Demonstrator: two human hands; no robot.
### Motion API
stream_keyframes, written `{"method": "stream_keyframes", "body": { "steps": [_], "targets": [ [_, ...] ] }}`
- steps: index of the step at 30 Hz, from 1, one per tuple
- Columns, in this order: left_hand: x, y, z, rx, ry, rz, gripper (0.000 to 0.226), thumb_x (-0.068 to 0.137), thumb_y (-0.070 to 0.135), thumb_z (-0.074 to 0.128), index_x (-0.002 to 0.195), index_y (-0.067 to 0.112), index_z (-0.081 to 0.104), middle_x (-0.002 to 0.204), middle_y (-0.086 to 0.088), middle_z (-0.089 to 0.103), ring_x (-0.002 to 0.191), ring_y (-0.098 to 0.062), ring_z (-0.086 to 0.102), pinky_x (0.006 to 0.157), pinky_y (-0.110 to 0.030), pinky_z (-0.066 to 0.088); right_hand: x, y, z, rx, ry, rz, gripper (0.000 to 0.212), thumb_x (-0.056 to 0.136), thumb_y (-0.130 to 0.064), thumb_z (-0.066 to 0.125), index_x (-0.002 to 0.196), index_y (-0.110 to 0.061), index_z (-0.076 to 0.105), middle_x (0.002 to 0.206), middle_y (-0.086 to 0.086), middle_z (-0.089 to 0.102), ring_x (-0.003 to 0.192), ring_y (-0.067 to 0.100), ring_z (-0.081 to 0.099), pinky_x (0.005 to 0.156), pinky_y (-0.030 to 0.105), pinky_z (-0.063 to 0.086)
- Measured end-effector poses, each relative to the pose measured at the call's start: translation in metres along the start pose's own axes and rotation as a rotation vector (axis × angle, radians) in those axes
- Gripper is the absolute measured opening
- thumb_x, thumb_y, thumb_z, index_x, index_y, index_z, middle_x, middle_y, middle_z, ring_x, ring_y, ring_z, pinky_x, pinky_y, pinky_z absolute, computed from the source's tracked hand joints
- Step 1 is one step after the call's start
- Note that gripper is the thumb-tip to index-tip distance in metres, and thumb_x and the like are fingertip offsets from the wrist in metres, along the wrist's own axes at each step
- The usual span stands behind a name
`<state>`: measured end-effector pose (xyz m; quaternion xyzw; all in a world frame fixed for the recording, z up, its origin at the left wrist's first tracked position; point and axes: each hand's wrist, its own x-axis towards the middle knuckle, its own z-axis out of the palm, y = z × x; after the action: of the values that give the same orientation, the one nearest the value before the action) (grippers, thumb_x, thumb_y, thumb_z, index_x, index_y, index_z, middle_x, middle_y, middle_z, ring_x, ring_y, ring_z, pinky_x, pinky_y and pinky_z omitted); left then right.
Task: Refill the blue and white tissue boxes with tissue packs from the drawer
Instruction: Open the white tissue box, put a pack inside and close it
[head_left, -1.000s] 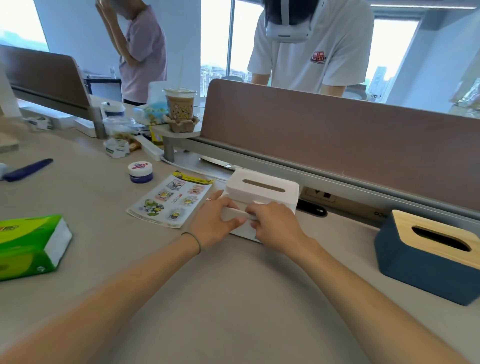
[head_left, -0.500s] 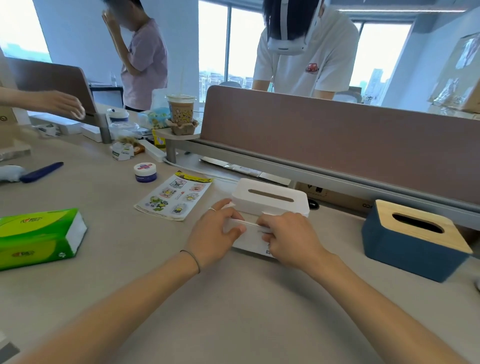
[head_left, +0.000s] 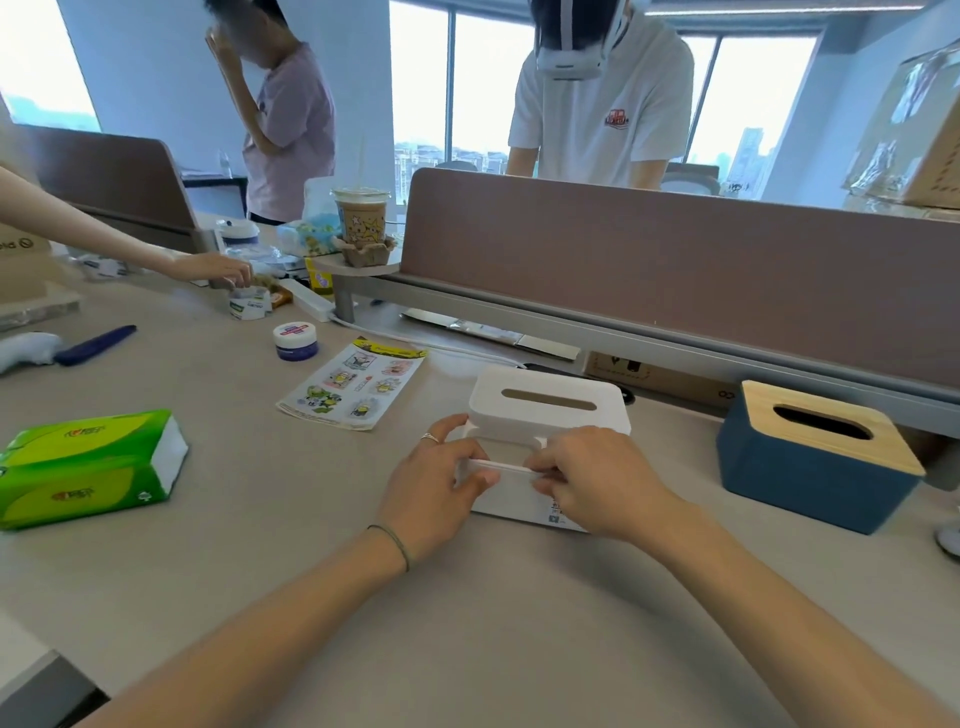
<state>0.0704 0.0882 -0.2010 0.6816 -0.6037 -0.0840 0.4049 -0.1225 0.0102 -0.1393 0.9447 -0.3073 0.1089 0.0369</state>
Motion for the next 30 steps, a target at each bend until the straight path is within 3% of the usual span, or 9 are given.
{"method": "stream_keyframes", "body": {
  "steps": [3, 9, 18, 23, 27, 30],
  "targets": [
    [0.002, 0.006, -0.004, 0.037, -0.002, -0.022, 0.012, 0.084, 0.035, 0.075, 0.084, 0.024, 0.071, 0.149, 0.006, 0.046, 0.123, -0.019, 0.057, 0.096, -0.036, 0.049, 0.002, -0.002, 0.0, 0.015, -0.015, 0.027, 0.014, 0.087, -0.024, 0.059, 0.087, -0.025, 0.072, 0.081, -0.005, 0.068, 0.082, 0.023, 0.061, 0.066, 0.034, 0.05],
    [0.006, 0.014, -0.008, 0.114, -0.015, -0.093, 0.013, 0.079, 0.034, 0.08, 0.081, 0.024, 0.072, 0.148, 0.011, 0.046, 0.12, -0.016, 0.058, 0.092, -0.026, 0.039, 0.003, -0.006, -0.004, 0.084, -0.023, 0.067, 0.008, 0.085, -0.02, 0.065, 0.087, -0.024, 0.072, 0.082, -0.005, 0.067, 0.081, 0.022, 0.059, 0.07, 0.035, 0.05],
    [0.006, 0.02, -0.01, 0.122, -0.021, -0.104, 0.017, 0.076, 0.033, 0.084, 0.082, 0.024, 0.07, 0.138, 0.007, 0.053, 0.109, -0.019, 0.062, 0.092, -0.031, 0.047, 0.004, -0.005, -0.005, 0.122, -0.018, 0.073, 0.005, 0.083, -0.021, 0.07, 0.081, -0.025, 0.069, 0.079, -0.003, 0.068, 0.077, 0.022, 0.058, 0.068, 0.034, 0.048],
    [0.008, 0.02, -0.011, 0.148, -0.019, -0.098, 0.019, 0.075, 0.034, 0.085, 0.082, 0.024, 0.07, 0.134, 0.007, 0.054, 0.108, -0.017, 0.061, 0.092, -0.031, 0.048, 0.002, -0.006, -0.003, 0.146, -0.001, 0.076, 0.007, 0.084, -0.02, 0.07, 0.089, -0.024, 0.073, 0.082, -0.004, 0.069, 0.079, 0.02, 0.059, 0.071, 0.035, 0.05],
    [0.011, 0.019, -0.011, 0.147, -0.013, -0.068, 0.026, 0.073, 0.036, 0.085, 0.076, 0.026, 0.062, 0.122, 0.008, 0.059, 0.097, -0.018, 0.061, 0.088, -0.036, 0.051, 0.003, -0.004, -0.002, 0.176, 0.025, 0.089, 0.01, 0.08, -0.016, 0.073, 0.086, -0.024, 0.072, 0.081, -0.006, 0.07, 0.079, 0.018, 0.061, 0.071, 0.035, 0.051],
    [0.01, 0.014, -0.01, 0.111, -0.012, -0.026, 0.024, 0.076, 0.045, 0.079, 0.075, 0.029, 0.061, 0.118, 0.012, 0.063, 0.099, -0.014, 0.063, 0.087, -0.038, 0.053, 0.004, -0.002, -0.003, 0.195, 0.035, 0.102, 0.006, 0.08, -0.024, 0.076, 0.085, -0.027, 0.072, 0.077, -0.008, 0.067, 0.075, 0.018, 0.058, 0.068, 0.032, 0.048]
  ]
}}
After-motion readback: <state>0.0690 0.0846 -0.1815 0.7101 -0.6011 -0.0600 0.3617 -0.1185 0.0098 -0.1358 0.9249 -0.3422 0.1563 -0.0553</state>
